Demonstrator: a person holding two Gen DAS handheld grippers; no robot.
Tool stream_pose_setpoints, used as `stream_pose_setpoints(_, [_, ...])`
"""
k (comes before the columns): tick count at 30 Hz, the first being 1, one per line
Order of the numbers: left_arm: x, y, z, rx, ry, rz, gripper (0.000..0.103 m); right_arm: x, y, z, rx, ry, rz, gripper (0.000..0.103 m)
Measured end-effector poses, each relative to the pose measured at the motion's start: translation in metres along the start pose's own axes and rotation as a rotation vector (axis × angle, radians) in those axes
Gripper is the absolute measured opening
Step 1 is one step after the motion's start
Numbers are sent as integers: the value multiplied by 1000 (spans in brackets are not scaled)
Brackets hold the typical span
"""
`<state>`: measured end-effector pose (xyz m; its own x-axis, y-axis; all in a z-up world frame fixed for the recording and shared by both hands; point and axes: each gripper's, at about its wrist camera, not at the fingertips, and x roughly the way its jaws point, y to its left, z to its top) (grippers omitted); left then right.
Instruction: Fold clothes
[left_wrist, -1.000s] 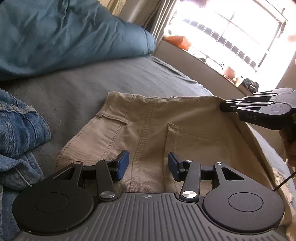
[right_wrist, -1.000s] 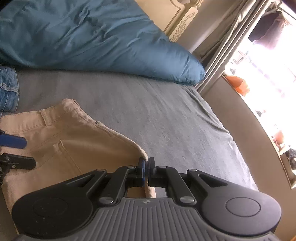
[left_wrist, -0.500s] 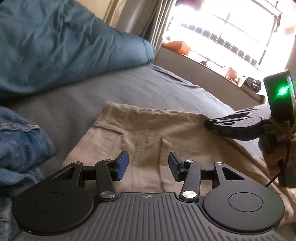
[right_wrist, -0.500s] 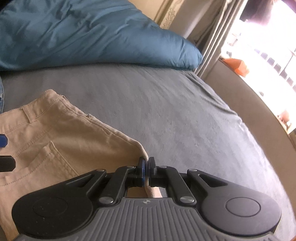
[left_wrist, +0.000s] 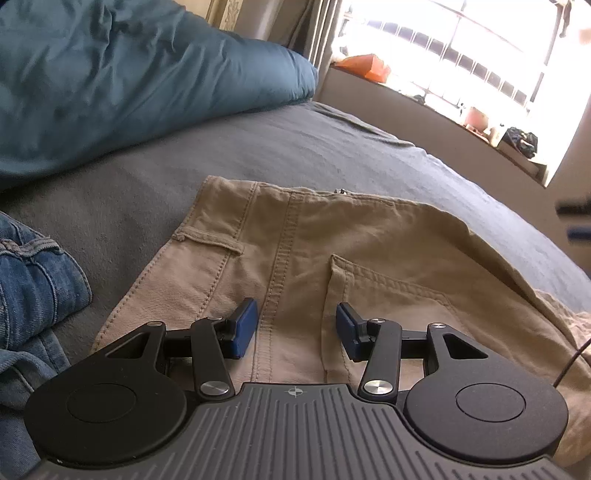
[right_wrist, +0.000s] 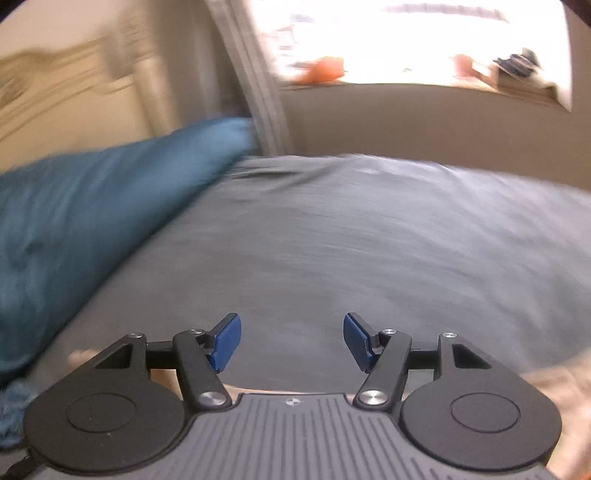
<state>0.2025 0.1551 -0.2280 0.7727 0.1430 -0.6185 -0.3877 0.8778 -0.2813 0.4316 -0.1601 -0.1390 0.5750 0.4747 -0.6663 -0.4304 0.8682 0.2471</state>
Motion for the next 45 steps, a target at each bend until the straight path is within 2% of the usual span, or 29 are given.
stream_pose_setpoints(2, [1, 1, -1, 1, 2, -1, 47, 9, -27, -4, 3, 83, -34, 64])
stream_pose_setpoints(6, [1, 1, -1, 9, 4, 1, 47, 38, -46, -24, -213, 237, -182, 64])
stream_pose_setpoints(9, [2, 1, -1, 12, 8, 2, 47, 56, -43, -31, -386, 271, -159, 64])
stream_pose_setpoints(13, [3, -1, -2, 31, 5, 9, 47, 80, -20, -21, -590, 305, -15, 66])
stream_pose_setpoints(14, [3, -2, -2, 35, 4, 11, 47, 89, -14, -19, -628, 334, 11, 70])
stream_pose_setpoints(17, [3, -2, -1, 35, 5, 13, 47, 110, -4, -21, -699, 457, 62, 71])
stream_pose_setpoints(19, [3, -2, -1, 32, 5, 14, 47, 109, -3, -22, -714, 463, 52, 69])
stream_pose_setpoints(20, [3, -3, -1, 34, 4, 15, 47, 105, 2, -28, -736, 446, 32, 50])
stream_pose_setpoints(21, [4, -3, -1, 36, 3, 18, 47, 101, 6, -33, -758, 429, 12, 21])
stream_pose_setpoints(23, [4, -4, -2, 39, -1, 24, 47, 92, 14, -45, -802, 395, -27, 5])
stream_pose_setpoints(25, [4, -4, -2, 32, -8, 27, 47, 83, 23, -56, -845, 361, -67, 1])
stream_pose_setpoints(29, [5, -3, -2, 36, -11, 28, 47, 73, 13, -53, -784, 253, -169, 0])
stream_pose_setpoints(37, [6, -3, 1, 41, -3, 32, 47, 77, 3, -65, -704, 253, -209, 0])
stream_pose_setpoints(39, [6, -2, 1, 35, -1, 30, 48, 75, -2, -52, -604, 233, -229, 3])
stream_pose_setpoints(41, [6, -2, 1, 37, -2, 31, 48, 66, -21, -32, -428, 202, -294, 6])
stream_pose_setpoints(44, [5, -3, 0, 31, -6, 30, 48, 32, -45, -16, -187, 191, -197, 7])
stream_pose_setpoints(45, [5, -3, 0, 32, -7, 31, 48, 20, -46, -14, -148, 190, -157, 8])
